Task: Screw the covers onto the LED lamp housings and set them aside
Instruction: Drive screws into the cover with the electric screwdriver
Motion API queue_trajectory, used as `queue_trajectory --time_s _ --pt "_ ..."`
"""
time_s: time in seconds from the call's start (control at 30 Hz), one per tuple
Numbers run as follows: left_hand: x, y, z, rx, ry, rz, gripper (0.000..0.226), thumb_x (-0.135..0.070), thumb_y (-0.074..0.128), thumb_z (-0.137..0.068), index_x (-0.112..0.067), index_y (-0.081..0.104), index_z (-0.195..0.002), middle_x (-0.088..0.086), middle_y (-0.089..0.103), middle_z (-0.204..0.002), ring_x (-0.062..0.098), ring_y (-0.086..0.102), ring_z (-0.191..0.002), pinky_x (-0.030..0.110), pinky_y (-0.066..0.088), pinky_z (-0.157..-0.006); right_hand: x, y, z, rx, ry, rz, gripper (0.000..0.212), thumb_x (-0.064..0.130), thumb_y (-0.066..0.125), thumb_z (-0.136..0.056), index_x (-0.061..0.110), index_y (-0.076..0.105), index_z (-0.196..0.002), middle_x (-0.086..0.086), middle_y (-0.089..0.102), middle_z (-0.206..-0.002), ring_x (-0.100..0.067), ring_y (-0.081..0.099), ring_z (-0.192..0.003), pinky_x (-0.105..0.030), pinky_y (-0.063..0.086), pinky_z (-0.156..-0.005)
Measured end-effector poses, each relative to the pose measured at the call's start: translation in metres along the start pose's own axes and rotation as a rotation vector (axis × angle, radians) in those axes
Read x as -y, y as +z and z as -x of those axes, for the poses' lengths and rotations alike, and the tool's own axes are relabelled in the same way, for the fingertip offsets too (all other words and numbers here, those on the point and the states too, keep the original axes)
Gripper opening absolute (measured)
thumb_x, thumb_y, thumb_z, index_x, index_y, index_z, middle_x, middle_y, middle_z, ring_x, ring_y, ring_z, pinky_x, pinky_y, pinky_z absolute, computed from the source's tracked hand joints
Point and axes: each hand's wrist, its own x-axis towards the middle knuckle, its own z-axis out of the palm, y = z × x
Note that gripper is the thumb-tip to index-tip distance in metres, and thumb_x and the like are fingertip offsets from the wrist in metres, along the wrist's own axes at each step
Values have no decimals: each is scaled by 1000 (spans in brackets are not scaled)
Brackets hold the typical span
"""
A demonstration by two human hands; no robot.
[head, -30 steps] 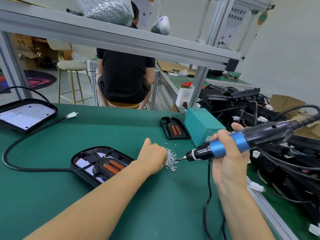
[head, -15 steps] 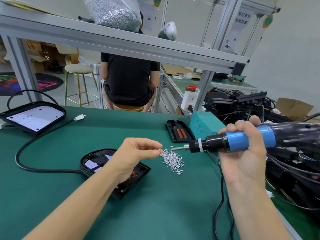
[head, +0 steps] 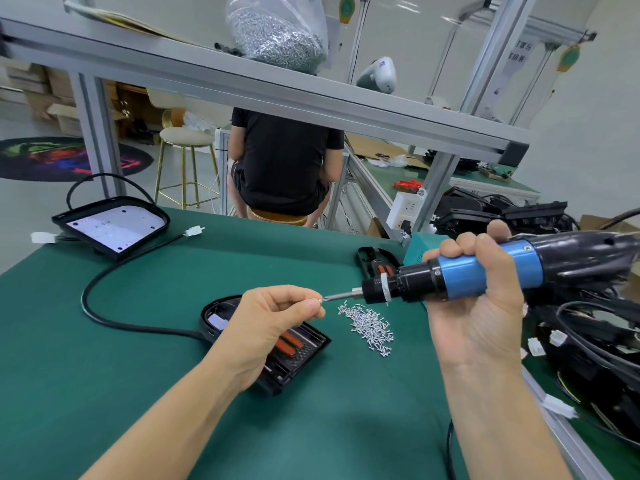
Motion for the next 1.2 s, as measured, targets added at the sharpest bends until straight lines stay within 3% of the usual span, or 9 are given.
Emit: queue_trajectory --time_s 0.13,0.33,0.47,0.53,0.67,0.77,0.83,1.0,1.2 --pt "0 -3 2 -7 3 -5 18 -17 70 -66 -6 73 -80 5 71 -72 5 62 -64 11 47 -64 -3 5 0 17 12 11 37 10 69 -67 27 54 -97 8 55 -67 -7 56 -64 -24 51 -73" --pt "-3 -6 2 -6 22 -8 10 -19 71 -65 -13 76 -72 4 71 -70 5 62 -64 11 46 -64 -8 7 3 40 0 63 31 4 61 -79 26 55 -100 7 55 -69 -8 56 -65 -25 51 -74" --pt "1 -11 -4 -22 38 -80 9 -7 70 -79 -14 74 -75 1 70 -69 4 62 -64 9 45 -64 -12 5 3 44 -13 77 30 3 59 -81 26 56 -100 7 55 -69 -8 56 -65 -26 50 -75" --pt "5 -18 -7 -54 37 -211 13 -5 67 -84 -15 72 -77 -3 69 -69 3 61 -65 9 45 -65 -15 3 1 38 -27 106 31 0 57 -84 26 55 -101 6 55 -70 -9 56 -65 -27 49 -77" --pt "13 -33 -16 -102 100 -809 14 -17 62 -89 -24 65 -77 -11 67 -75 6 58 -70 14 44 -69 -29 -7 0 2 -31 223 34 0 60 -80 23 53 -105 4 55 -67 -12 55 -65 -26 48 -74" --pt "16 -35 -24 -39 198 -1181 11 -21 57 -92 -25 63 -83 -17 60 -79 10 57 -84 27 42 -80 -46 -18 2 -34 -7 301 38 3 63 -75 22 52 -106 3 55 -67 -15 53 -67 -23 49 -70" --pt "17 -34 -33 50 249 -1340 11 -25 54 -93 -24 64 -90 -16 59 -82 11 55 -89 26 36 -82 -57 -25 4 -68 7 339 38 4 65 -73 23 54 -104 1 54 -69 -16 53 -68 -22 49 -70" --pt "21 -26 -53 264 238 -1497 13 -29 51 -95 -25 63 -94 -10 67 -98 13 58 -93 23 31 -75 -75 -36 6 -110 28 373 41 3 65 -70 21 53 -105 -2 53 -70 -13 54 -67 -18 49 -68" --pt "29 -36 -49 282 325 -1472 10 -26 52 -94 -25 61 -90 -12 65 -82 12 59 -82 21 29 -75 -74 -40 1 -82 32 354 37 2 64 -70 23 51 -98 0 53 -67 -15 53 -66 -24 47 -70"
